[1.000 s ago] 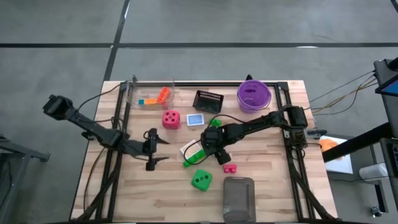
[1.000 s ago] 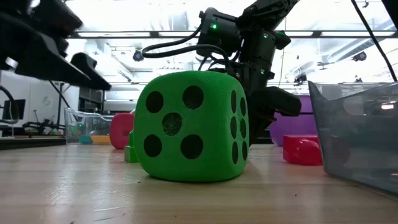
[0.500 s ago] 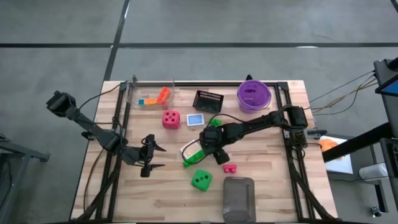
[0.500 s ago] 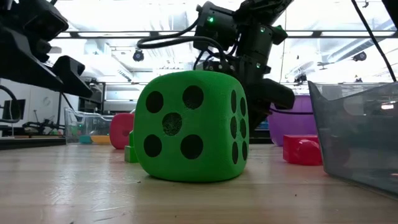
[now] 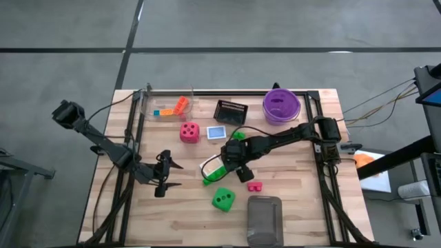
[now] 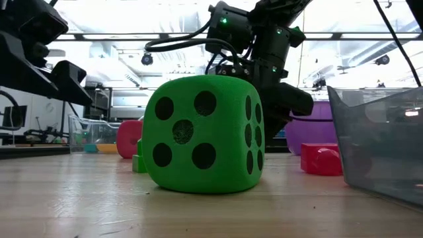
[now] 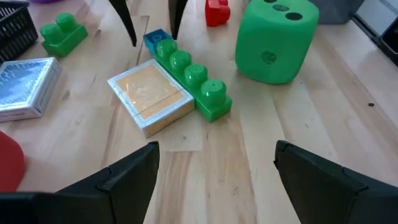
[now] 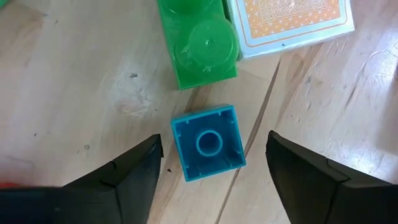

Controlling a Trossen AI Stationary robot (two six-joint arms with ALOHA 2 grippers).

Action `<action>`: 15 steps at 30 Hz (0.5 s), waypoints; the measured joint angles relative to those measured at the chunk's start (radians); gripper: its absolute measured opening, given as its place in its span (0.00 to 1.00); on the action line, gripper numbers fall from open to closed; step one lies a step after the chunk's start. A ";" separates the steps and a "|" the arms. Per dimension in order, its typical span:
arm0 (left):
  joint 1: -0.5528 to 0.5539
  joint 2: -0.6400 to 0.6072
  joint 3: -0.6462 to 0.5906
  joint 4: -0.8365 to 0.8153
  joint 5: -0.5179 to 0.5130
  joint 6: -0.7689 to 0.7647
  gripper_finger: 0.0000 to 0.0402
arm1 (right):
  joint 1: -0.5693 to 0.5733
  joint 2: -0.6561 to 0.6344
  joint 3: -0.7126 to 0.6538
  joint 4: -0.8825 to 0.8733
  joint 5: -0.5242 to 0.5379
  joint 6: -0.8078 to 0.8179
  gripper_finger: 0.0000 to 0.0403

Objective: Pick & Place Toys
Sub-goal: Put the blue game piece into the transparent bin

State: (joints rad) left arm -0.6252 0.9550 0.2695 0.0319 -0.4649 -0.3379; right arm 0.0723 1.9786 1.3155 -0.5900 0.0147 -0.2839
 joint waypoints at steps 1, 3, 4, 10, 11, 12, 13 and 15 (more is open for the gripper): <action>-0.005 0.000 0.000 0.000 -0.002 -0.007 0.79 | 0.000 0.001 0.000 0.002 0.000 0.000 0.65; -0.011 0.000 0.000 0.000 -0.008 -0.017 0.79 | 0.000 0.009 0.000 0.005 0.000 0.000 0.60; -0.011 0.000 0.000 0.000 -0.007 -0.021 0.79 | 0.000 0.014 0.000 0.009 0.000 0.000 0.57; -0.012 0.000 0.000 0.000 -0.015 -0.030 0.79 | 0.000 0.035 0.000 0.010 -0.004 0.004 0.37; -0.012 0.000 0.000 0.000 -0.015 -0.030 0.79 | 0.000 0.035 0.000 0.014 -0.004 0.008 0.34; -0.012 0.000 0.000 0.000 -0.015 -0.030 0.79 | 0.000 0.035 0.001 0.018 -0.004 0.010 0.32; -0.012 0.000 0.000 0.001 -0.017 -0.030 0.79 | 0.000 0.033 0.001 0.018 -0.003 0.018 0.32; -0.014 0.000 0.000 0.004 -0.023 -0.030 0.79 | 0.000 0.030 0.000 0.020 0.002 0.028 0.32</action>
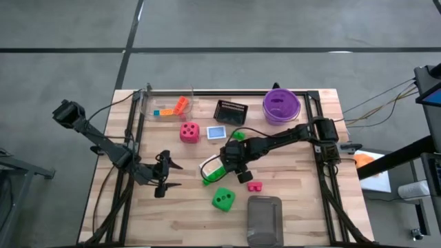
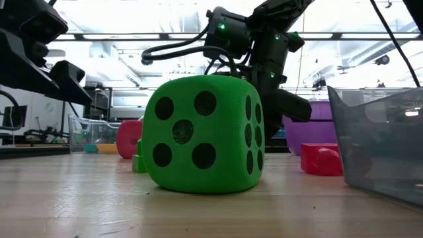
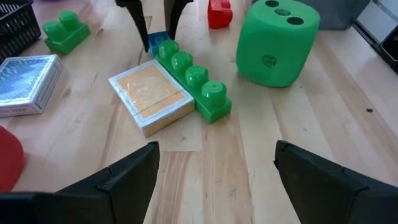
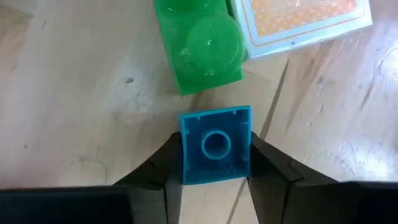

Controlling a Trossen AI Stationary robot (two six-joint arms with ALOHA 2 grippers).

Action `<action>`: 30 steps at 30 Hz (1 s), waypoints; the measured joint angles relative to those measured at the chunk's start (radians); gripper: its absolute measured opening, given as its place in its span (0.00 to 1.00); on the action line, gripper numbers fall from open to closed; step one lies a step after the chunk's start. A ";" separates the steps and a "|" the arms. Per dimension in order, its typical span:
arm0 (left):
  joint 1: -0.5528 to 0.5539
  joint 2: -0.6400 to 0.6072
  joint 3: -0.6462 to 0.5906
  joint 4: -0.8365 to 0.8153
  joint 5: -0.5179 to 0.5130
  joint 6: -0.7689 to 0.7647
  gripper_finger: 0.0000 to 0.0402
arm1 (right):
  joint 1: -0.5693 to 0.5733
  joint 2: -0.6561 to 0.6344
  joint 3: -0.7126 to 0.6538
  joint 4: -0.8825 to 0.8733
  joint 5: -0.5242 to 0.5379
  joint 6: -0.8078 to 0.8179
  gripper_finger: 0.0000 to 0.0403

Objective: Pick & Place Toys
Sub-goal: Put the blue game piece into the transparent bin

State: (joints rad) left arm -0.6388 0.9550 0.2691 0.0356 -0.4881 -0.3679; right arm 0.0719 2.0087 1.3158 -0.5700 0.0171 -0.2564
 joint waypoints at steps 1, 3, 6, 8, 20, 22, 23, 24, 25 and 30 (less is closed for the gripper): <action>-0.003 0.000 0.000 0.004 -0.002 0.000 0.79 | 0.000 -0.004 -0.001 0.000 0.005 0.003 0.32; -0.009 0.000 0.000 0.015 -0.003 0.000 0.79 | 0.002 -0.009 -0.001 0.005 0.018 0.004 0.32; -0.022 0.000 0.000 0.025 -0.015 0.000 0.79 | 0.002 -0.028 -0.001 0.031 0.031 -0.002 0.32; -0.032 0.000 0.000 0.028 -0.028 0.000 0.79 | 0.001 -0.043 -0.001 0.060 0.032 -0.009 0.32; -0.048 0.000 0.000 0.071 -0.063 0.032 0.79 | -0.020 -0.100 -0.011 0.456 -0.057 -0.054 0.32; -0.048 0.000 0.000 0.090 -0.067 0.048 0.79 | -0.031 -0.097 -0.013 0.567 -0.103 -0.065 0.32; -0.048 0.000 -0.001 0.099 -0.067 0.056 0.79 | -0.039 -0.093 -0.013 0.635 -0.130 -0.066 0.32; -0.048 0.000 -0.002 0.108 -0.068 0.063 0.79 | -0.049 -0.088 -0.013 0.696 -0.157 -0.066 0.32; -0.048 0.000 -0.003 0.116 -0.069 0.067 0.79 | -0.059 -0.080 -0.013 0.757 -0.180 -0.067 0.32; -0.048 0.000 -0.022 0.164 -0.070 0.087 0.79 | -0.131 -0.043 -0.012 0.999 -0.203 -0.053 0.32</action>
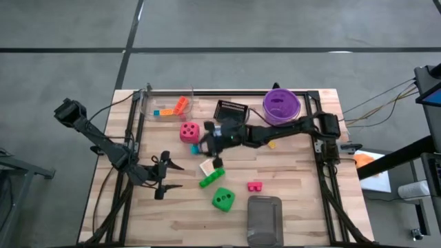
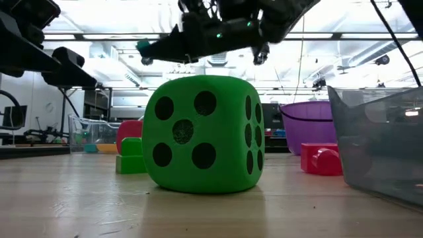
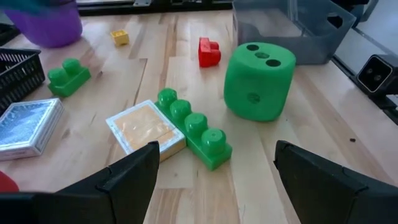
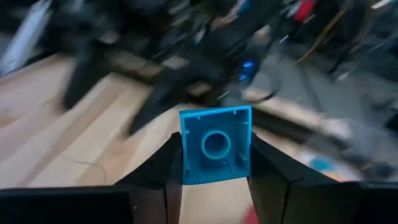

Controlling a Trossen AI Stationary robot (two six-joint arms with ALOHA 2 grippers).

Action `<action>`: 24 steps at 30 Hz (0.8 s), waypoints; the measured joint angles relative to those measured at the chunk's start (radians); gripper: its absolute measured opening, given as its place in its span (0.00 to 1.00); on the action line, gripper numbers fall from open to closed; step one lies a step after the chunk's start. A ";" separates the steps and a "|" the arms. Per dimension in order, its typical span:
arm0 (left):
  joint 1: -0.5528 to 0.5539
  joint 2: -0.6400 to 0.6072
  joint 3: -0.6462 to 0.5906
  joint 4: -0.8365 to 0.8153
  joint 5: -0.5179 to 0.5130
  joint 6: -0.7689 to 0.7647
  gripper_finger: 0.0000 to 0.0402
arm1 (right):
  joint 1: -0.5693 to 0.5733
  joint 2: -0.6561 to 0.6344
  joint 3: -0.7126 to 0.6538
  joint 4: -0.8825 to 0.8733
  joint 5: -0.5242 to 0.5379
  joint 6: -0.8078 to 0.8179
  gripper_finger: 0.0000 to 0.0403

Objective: Pick & Place Toys
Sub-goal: Put the blue game piece into the transparent bin

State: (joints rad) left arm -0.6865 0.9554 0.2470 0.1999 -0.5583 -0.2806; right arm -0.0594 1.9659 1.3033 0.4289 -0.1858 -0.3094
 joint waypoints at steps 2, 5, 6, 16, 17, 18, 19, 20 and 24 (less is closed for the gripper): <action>0.000 0.000 -0.007 0.014 0.000 0.000 0.79 | -0.041 0.010 0.006 0.044 0.000 0.026 0.32; 0.000 0.000 -0.011 0.020 -0.004 0.000 0.79 | -0.102 0.040 0.041 0.078 0.001 0.062 0.32; 0.000 0.000 -0.011 0.022 -0.006 0.000 0.79 | -0.121 0.053 0.064 0.078 0.001 0.073 0.32; 0.000 0.000 -0.026 0.051 -0.019 0.003 0.79 | -0.245 0.277 0.453 -0.171 -0.020 0.157 0.32; 0.000 0.000 -0.026 0.052 -0.019 0.003 0.79 | -0.248 0.307 0.507 -0.222 -0.020 0.157 0.32; 0.000 0.000 -0.026 0.052 -0.019 0.002 0.79 | -0.252 0.339 0.563 -0.285 -0.021 0.157 0.32; 0.000 0.000 -0.026 0.052 -0.019 0.001 0.79 | -0.254 0.372 0.624 -0.333 -0.021 0.157 0.32; 0.000 0.000 -0.026 0.052 -0.019 0.000 0.79 | -0.255 0.403 0.682 -0.383 -0.021 0.157 0.32; 0.000 0.000 -0.026 0.051 -0.022 0.000 0.79 | -0.259 0.522 0.925 -0.596 -0.016 0.157 0.32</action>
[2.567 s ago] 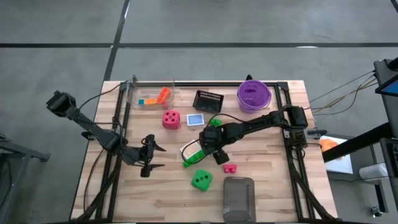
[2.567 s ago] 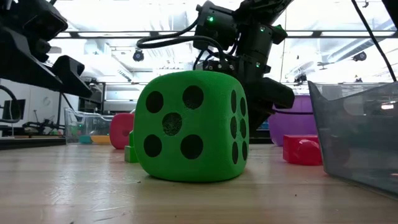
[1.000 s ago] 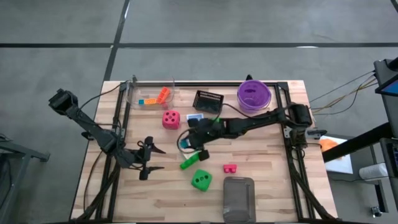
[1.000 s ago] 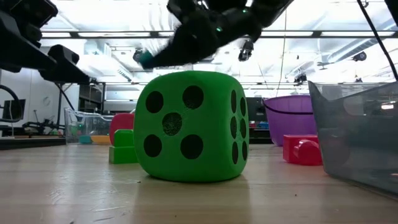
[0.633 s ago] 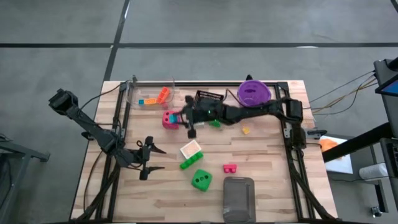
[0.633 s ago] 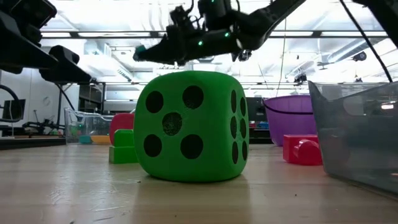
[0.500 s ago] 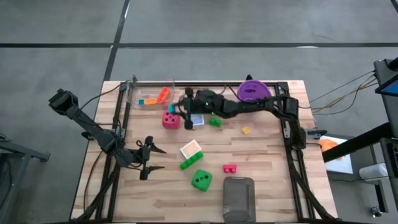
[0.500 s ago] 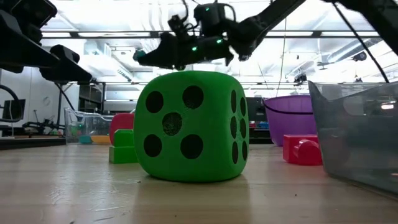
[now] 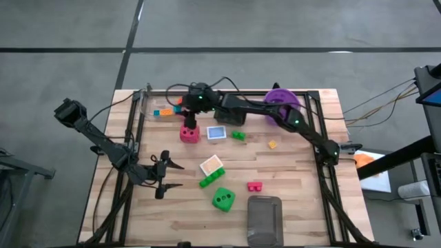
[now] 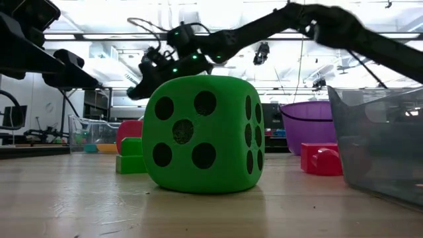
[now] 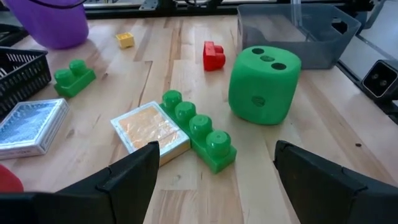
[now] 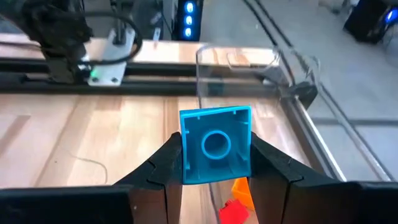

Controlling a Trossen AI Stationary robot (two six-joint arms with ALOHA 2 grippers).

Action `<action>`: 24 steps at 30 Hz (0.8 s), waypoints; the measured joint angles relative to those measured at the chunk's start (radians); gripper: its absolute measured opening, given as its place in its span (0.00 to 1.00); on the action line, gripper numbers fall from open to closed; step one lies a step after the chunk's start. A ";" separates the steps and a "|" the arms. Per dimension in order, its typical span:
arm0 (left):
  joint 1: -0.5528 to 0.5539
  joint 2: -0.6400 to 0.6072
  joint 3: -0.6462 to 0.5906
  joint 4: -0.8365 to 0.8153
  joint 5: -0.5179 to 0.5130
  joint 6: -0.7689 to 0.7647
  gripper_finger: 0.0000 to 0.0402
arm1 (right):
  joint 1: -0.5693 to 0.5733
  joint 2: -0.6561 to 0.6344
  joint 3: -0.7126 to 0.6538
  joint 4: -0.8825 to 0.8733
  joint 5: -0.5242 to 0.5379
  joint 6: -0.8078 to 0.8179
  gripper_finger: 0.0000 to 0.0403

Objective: Pick & Place Toys
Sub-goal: Put the blue game piece into the transparent bin, then put the top green game piece into the transparent bin

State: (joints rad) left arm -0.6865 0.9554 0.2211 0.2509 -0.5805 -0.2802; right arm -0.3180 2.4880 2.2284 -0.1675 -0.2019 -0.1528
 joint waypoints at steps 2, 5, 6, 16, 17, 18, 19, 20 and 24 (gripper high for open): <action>0.000 0.000 0.000 -0.001 -0.003 0.000 0.79 | 0.000 0.059 0.120 -0.098 0.014 0.000 0.32; 0.000 -0.001 0.000 0.000 -0.004 0.000 0.79 | -0.005 0.044 0.055 -0.048 0.050 0.002 0.32; -0.001 -0.001 0.000 -0.002 -0.004 0.000 0.79 | -0.007 0.034 0.024 -0.032 0.065 0.000 0.32; -0.002 0.000 0.000 -0.003 -0.004 -0.005 0.79 | -0.027 -0.017 -0.018 -0.061 0.073 0.016 0.82; -0.002 0.000 0.000 -0.003 -0.004 -0.004 0.79 | -0.025 -0.017 -0.018 -0.061 0.072 0.016 0.87; -0.002 0.000 0.000 -0.003 -0.004 -0.004 0.79 | -0.025 -0.018 -0.018 -0.061 0.069 0.016 0.90; -0.002 0.000 0.000 -0.003 -0.004 -0.005 0.79 | -0.025 -0.019 -0.018 -0.062 0.069 0.016 0.92; -0.002 0.000 0.000 -0.003 -0.004 -0.005 0.79 | -0.026 -0.019 -0.018 -0.067 0.069 0.016 0.94; -0.002 0.000 0.000 -0.001 -0.004 -0.005 0.79 | -0.027 -0.020 -0.017 -0.099 0.070 0.016 0.95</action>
State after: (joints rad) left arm -0.6884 0.9554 0.2207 0.2497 -0.5842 -0.2848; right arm -0.3447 2.4676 2.2112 -0.2665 -0.1320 -0.1371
